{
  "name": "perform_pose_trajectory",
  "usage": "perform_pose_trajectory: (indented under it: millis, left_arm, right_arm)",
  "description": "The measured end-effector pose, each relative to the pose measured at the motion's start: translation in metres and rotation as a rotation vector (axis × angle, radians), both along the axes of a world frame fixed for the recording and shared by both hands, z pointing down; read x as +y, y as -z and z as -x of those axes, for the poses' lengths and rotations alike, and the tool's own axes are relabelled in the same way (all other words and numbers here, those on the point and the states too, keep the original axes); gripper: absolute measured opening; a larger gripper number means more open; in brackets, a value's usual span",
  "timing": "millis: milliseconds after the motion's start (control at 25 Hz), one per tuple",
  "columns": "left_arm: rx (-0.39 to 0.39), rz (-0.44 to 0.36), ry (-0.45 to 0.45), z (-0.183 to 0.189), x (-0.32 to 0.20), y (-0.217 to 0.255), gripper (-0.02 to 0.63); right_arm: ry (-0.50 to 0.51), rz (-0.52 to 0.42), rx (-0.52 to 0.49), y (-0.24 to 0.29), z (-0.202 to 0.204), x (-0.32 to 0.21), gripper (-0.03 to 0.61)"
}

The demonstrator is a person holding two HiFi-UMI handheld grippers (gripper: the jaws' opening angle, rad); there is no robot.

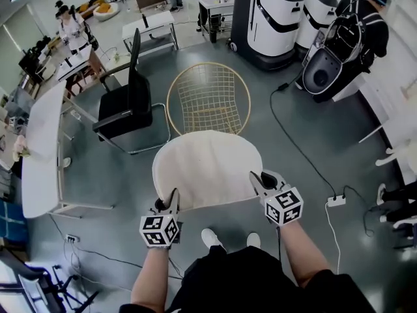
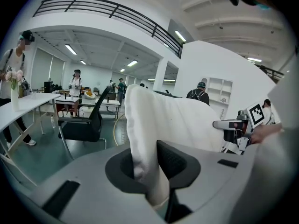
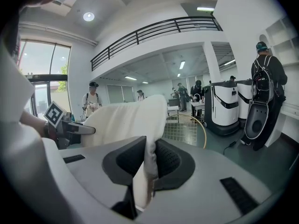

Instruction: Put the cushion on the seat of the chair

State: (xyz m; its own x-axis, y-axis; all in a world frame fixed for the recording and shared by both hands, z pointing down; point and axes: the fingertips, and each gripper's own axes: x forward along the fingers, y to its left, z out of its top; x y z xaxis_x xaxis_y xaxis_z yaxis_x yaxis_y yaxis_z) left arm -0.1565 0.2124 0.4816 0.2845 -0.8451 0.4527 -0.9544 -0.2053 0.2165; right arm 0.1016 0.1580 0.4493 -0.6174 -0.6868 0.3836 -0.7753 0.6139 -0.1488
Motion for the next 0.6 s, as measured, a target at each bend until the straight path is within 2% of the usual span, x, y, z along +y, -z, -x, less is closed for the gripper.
perform_pose_trajectory:
  millis: [320,600]
  left_arm:
    - [0.003,0.001,-0.034,0.048,-0.021,-0.004,0.078]
    - [-0.005,0.004,-0.034,0.067,-0.047,-0.001,0.077]
  right_arm:
    - [-0.032,-0.005,0.001,-0.003,0.047,-0.014,0.060]
    - [-0.034,0.001,-0.010,-0.003,0.065,-0.040,0.060]
